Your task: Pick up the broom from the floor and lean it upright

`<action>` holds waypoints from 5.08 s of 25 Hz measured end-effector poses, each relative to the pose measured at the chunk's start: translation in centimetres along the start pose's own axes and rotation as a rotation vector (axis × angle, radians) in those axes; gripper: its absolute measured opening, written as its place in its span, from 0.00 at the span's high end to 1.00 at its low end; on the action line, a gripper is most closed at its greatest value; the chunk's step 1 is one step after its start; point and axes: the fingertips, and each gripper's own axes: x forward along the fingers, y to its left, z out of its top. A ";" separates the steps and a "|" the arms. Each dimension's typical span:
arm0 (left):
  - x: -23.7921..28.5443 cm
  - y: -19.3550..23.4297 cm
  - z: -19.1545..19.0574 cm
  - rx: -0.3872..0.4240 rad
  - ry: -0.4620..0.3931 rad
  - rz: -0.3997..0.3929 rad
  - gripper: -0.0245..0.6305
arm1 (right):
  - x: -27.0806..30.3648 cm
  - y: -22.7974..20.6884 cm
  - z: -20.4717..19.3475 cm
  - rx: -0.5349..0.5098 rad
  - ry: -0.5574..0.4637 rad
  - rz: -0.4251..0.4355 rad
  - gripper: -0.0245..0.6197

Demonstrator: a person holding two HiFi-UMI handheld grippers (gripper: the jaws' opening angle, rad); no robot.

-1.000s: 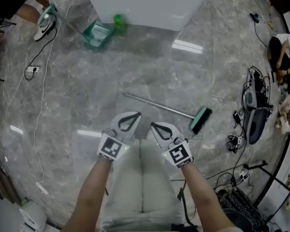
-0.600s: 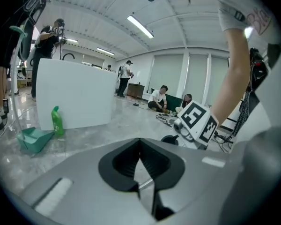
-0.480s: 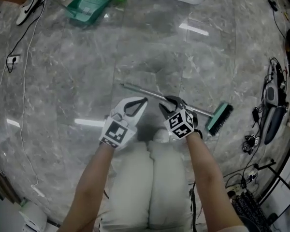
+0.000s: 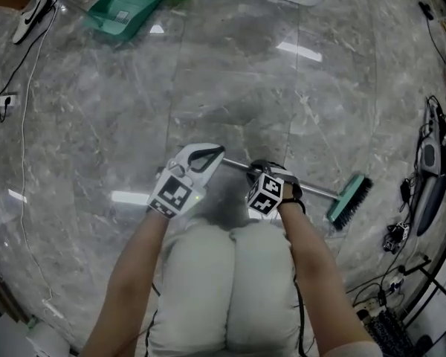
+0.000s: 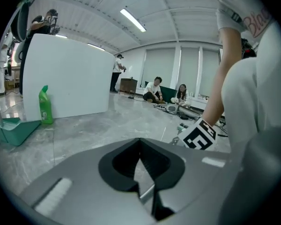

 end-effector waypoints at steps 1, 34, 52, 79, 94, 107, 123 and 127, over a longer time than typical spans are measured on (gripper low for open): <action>0.2 0.2 -0.3 -0.004 -0.001 0.003 0.96 | 0.7 0.1 -0.2 -0.027 0.017 -0.003 0.79; -10.7 -4.7 32.3 -0.041 -0.228 0.138 0.96 | -38.3 -9.5 1.7 0.414 -0.571 -0.417 0.85; -12.1 -1.4 49.2 0.018 -0.309 0.262 0.96 | -59.1 -20.1 11.3 0.635 -0.875 -0.578 0.84; 0.7 20.0 51.6 -0.034 -0.263 0.214 0.96 | -50.4 -42.3 17.4 0.940 -0.651 -0.768 0.84; 4.6 27.5 46.9 -0.062 -0.251 0.302 0.96 | -40.0 -52.4 20.9 0.954 -0.534 -0.811 0.84; 4.2 29.2 46.6 -0.082 -0.250 0.336 0.96 | -39.4 -54.5 22.3 0.929 -0.537 -0.811 0.67; 5.7 29.9 47.4 -0.050 -0.247 0.324 0.96 | -38.2 -53.4 23.7 0.711 -0.550 -0.704 0.84; 5.3 29.8 46.9 -0.064 -0.238 0.340 0.96 | -37.9 -53.4 23.8 0.664 -0.536 -0.705 0.83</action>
